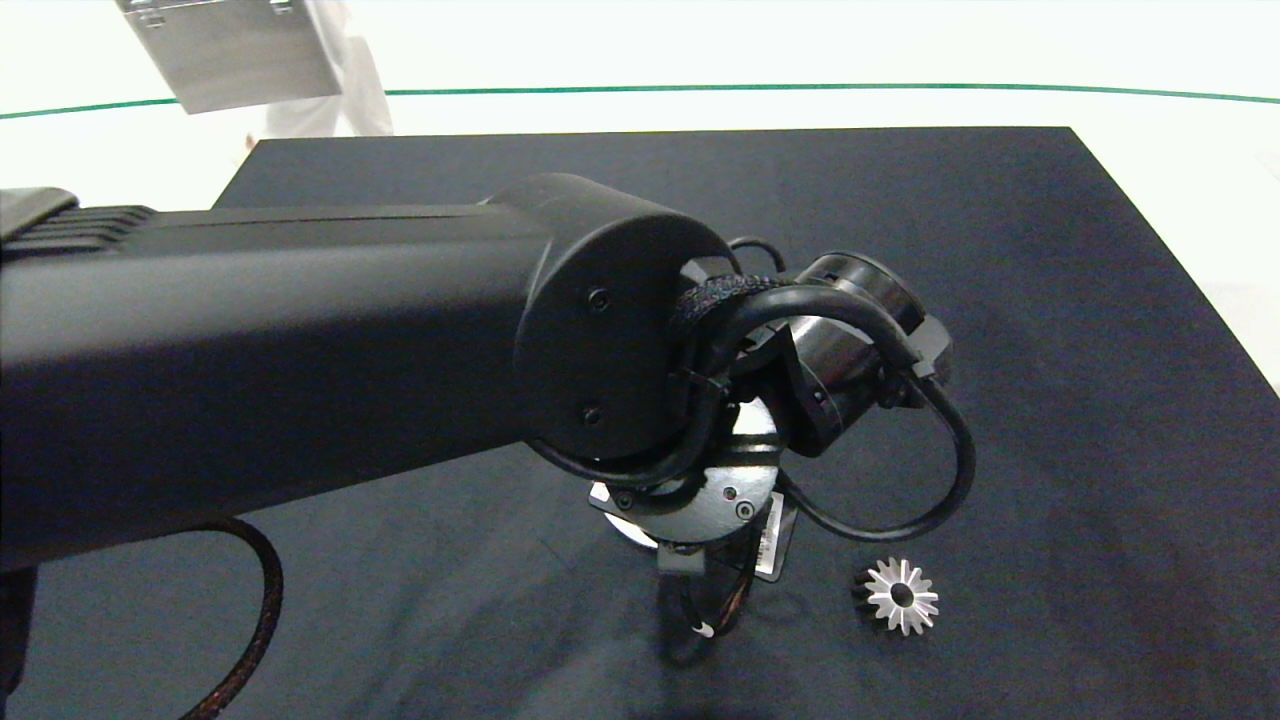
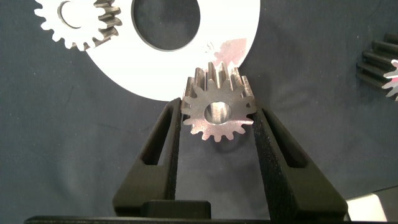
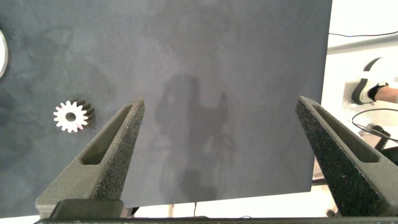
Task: Remove an incorrectly installed larger gear and replace it with the correct smaller gear
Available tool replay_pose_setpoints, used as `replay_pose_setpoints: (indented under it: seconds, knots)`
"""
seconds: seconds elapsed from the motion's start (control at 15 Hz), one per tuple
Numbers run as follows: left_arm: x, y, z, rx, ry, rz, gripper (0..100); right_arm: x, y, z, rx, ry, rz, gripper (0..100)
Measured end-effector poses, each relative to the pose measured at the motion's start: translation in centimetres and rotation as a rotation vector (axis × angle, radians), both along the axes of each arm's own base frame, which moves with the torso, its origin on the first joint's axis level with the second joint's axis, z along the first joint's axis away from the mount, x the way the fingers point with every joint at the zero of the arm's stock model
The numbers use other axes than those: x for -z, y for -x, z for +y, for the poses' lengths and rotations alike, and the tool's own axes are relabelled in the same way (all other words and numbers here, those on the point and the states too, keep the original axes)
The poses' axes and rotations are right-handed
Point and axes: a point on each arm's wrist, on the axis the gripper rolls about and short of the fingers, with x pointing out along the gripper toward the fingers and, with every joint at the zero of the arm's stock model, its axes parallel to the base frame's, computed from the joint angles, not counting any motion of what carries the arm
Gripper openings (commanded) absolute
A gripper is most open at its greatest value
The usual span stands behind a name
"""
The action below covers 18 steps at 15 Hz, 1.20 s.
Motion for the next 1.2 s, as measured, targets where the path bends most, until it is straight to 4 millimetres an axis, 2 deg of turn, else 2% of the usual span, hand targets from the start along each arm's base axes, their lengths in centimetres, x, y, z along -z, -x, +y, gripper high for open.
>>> replay_pose_setpoints:
  seconds: [0.53,1.2]
  knots:
    - [0.7,-0.6,0.3,-0.044,-0.060,-0.018,0,0.0,0.0,0.0,-0.001,-0.001,0.001,100]
    - [1.2,-0.6,0.0,-0.060,-0.055,-0.008,0,0.0,-0.1,0.0,-0.004,-0.002,0.003,100]
